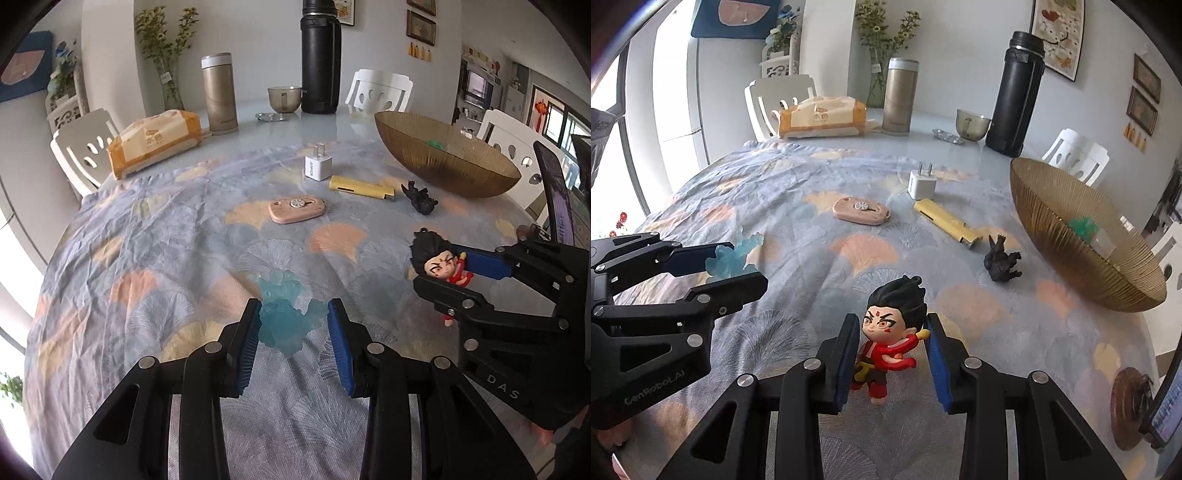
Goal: Organize rigid objects
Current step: 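Carry blue-green toy and red figurine into the amber bowl and release both, then move both tools back over the table, then grasp the pink cutter with left tool while right tool grasps black dragon figurine, then carry pink cutter and black dragon into the amber bowl and release both, then move both tools back over the yellow lighter and charger, then grasp the white charger plug with left tool while right tool grasps yellow lighter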
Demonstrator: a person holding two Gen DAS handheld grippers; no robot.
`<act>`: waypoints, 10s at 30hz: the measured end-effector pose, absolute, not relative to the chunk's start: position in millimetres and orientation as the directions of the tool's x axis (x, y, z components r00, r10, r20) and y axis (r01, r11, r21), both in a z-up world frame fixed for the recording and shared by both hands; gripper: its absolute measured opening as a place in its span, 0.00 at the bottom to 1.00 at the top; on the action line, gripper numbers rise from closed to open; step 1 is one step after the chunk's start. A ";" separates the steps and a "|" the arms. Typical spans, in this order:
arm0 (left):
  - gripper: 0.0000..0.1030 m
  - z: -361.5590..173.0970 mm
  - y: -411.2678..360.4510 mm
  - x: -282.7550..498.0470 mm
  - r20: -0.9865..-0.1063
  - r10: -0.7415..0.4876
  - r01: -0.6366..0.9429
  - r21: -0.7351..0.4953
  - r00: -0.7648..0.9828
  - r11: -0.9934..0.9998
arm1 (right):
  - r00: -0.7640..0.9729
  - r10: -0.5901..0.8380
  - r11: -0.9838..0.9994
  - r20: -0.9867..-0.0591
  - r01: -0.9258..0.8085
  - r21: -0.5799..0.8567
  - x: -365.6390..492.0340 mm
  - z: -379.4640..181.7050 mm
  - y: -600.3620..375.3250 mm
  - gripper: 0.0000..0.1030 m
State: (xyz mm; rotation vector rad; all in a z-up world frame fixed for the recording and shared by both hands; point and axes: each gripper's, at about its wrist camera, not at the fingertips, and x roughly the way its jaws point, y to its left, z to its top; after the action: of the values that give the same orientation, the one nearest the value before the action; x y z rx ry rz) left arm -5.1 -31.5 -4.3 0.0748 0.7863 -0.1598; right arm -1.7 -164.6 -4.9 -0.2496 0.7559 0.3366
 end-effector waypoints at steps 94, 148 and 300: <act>0.78 -9.9 -4.7 19.9 -0.731 0.127 -0.039 0.136 0.671 0.990 | 0.559 0.375 0.919 -0.739 -0.120 0.376 67.7 -19.2 -233.8 0.85; 0.75 -14.9 -23.2 -11.8 -0.833 -0.168 0.225 -0.054 0.527 0.973 | 0.481 0.390 0.883 -0.785 -0.438 0.170 15.4 -16.6 -192.6 0.65; 0.26 -12.1 -65.1 215.0 -0.793 -0.328 0.379 -0.133 0.514 0.916 | 0.586 0.160 0.970 -0.794 -0.244 0.015 149.7 -19.8 -172.7 0.34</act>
State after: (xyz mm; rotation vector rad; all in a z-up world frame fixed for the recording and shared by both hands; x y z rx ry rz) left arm 215.0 -65.1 -12.1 0.0595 0.9393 -0.4252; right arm 149.7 -172.7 -19.8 -0.0996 0.9151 0.2361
